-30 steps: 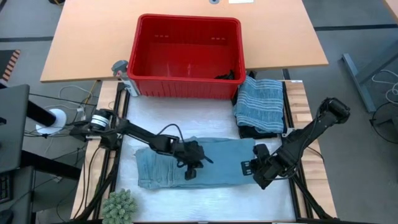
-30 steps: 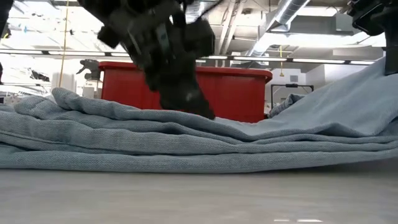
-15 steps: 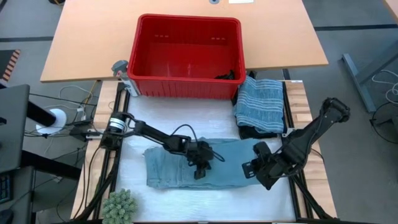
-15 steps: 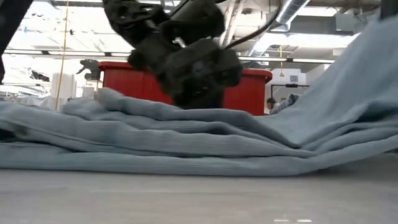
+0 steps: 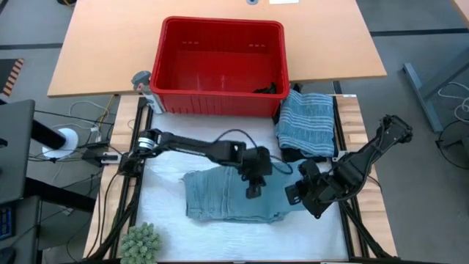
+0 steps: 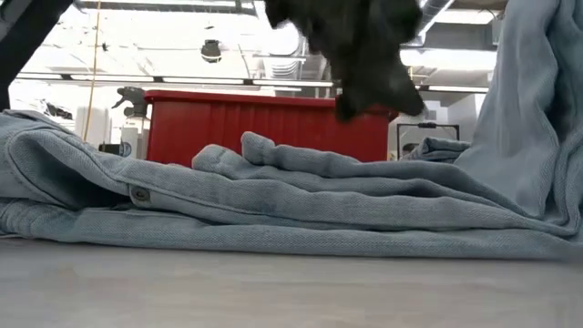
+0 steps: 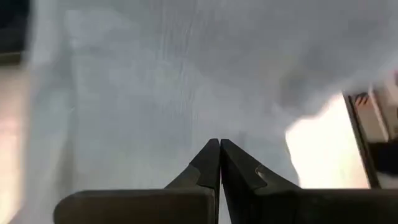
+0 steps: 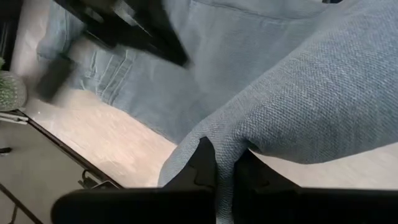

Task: Fold Laundry from Bin
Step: Fold the light blue pants

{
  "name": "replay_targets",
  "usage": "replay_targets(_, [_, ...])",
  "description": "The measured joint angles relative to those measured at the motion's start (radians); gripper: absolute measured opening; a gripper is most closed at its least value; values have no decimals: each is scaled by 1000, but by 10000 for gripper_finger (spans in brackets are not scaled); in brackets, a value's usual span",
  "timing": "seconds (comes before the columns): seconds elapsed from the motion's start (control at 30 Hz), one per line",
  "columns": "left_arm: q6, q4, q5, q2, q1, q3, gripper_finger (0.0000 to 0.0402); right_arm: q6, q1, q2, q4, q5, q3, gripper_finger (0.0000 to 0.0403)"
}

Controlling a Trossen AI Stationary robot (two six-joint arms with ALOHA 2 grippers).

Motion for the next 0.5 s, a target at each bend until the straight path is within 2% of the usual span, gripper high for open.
replay_targets(0.13, [144, -475, -60, -41, -1, 133, 0, -1, 3, 1, 4, 0, 0, 37])
replay_targets(0.2, [196, -660, -145, -80, -16, 132, 0, -4, 3, 1, 4, 0, 0, 37])
replay_targets(0.23, [206, -703, -173, -106, -26, 117, 0, -6, 3, 1, 4, 0, 0, 37])
replay_targets(0.33, [175, -639, -181, -243, -69, -24, 0, -7, 2, 1, 3, 0, 0, 37])
replay_targets(0.43, [31, -353, -189, -437, -110, -273, 0, -7, 10, 1, 5, 0, 0, 37])
replay_targets(0.5, [-88, -198, -231, -573, -129, -467, 0, -7, 16, 1, 4, 0, 0, 37])
